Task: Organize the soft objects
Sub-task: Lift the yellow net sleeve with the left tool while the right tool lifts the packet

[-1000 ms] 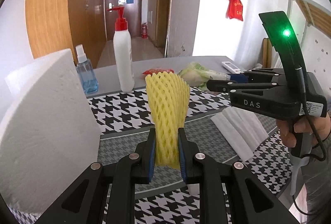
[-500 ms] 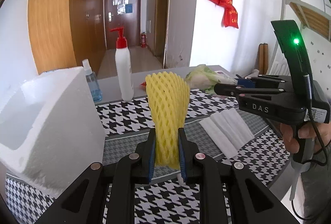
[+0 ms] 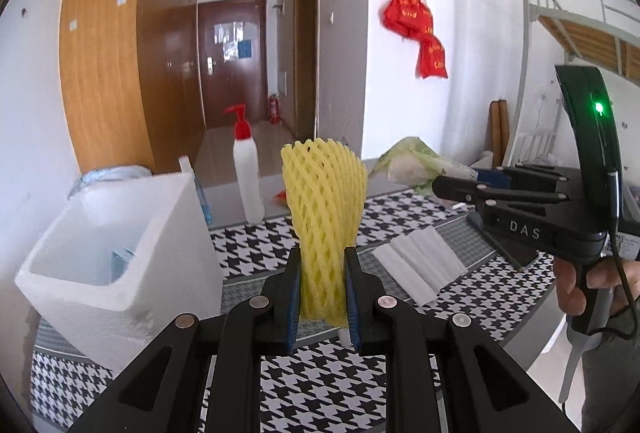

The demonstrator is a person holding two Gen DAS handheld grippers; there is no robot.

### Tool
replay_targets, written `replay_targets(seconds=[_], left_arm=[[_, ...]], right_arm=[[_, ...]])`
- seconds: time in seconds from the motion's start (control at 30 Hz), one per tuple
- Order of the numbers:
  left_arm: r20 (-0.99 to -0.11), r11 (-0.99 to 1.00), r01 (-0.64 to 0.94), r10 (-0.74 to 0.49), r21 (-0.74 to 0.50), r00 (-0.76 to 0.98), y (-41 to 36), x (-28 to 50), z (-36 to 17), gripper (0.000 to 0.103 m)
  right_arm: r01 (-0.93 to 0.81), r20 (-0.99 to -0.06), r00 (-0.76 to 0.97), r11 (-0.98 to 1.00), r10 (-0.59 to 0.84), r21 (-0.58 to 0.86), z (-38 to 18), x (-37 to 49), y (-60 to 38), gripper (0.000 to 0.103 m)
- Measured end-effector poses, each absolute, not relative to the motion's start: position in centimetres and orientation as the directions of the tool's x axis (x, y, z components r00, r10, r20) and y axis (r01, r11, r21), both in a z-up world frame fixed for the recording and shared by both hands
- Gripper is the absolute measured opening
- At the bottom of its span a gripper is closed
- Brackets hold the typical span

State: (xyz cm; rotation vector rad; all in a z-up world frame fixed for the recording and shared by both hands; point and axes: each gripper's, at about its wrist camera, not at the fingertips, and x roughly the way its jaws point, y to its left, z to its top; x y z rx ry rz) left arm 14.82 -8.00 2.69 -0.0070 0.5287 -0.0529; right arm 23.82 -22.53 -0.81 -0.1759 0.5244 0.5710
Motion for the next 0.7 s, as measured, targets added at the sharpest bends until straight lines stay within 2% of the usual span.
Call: replay_targets(seconds=[0.7], left_arm=[[-0.378, 0.998, 0.068, -0.068, -0.013, 0.923, -5.3, 8.9, 4.8, 0.02]], right_arm=[[-0.516, -0.407, 0.783, 0.857, 0.47, -0.002, 0.6, 16.1, -22.3, 0.031]])
